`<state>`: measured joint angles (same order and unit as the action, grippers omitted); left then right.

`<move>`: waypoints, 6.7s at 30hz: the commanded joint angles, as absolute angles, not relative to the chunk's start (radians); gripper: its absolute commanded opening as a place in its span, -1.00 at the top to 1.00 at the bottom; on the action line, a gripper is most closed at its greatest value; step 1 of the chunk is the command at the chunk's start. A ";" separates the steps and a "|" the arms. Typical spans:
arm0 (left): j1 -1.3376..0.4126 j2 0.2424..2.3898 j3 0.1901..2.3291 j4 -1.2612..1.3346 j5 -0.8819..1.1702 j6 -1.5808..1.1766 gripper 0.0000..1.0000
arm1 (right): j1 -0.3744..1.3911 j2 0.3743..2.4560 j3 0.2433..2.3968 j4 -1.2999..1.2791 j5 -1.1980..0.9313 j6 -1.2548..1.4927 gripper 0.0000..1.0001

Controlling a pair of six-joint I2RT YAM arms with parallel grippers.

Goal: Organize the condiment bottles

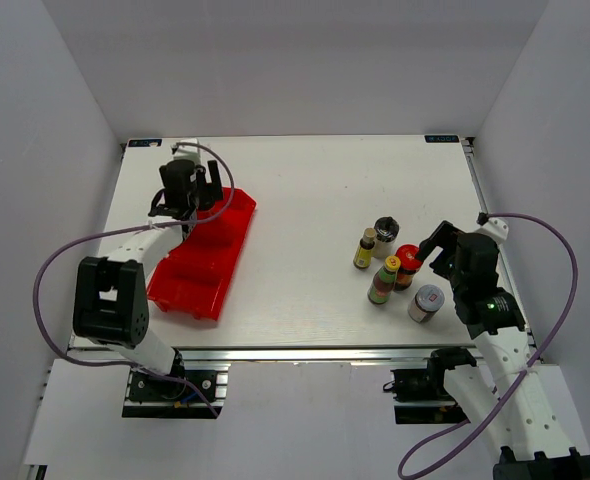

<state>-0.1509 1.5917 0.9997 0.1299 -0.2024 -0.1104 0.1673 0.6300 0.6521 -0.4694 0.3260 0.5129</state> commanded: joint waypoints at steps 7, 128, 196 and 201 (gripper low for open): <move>-0.175 1.350 1.106 -0.084 0.093 -0.232 -0.96 | 0.166 0.647 0.657 -0.439 0.284 0.494 -0.79; -0.183 1.192 0.591 0.265 -0.462 -0.175 0.55 | 0.166 0.673 0.607 -0.400 0.272 0.499 -0.79; -0.750 1.190 0.838 -0.014 -0.129 -0.063 -0.96 | 0.166 0.640 0.641 -0.437 0.281 0.514 -0.78; -0.997 1.420 0.909 0.044 -0.225 -0.028 -0.96 | 0.166 0.629 0.650 -0.448 0.299 0.522 -0.78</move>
<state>-0.9207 1.3643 0.8738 -0.0059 -0.1856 -0.0856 0.1677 0.6411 0.6041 -0.4507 0.2733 0.5159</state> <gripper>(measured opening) 0.982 0.892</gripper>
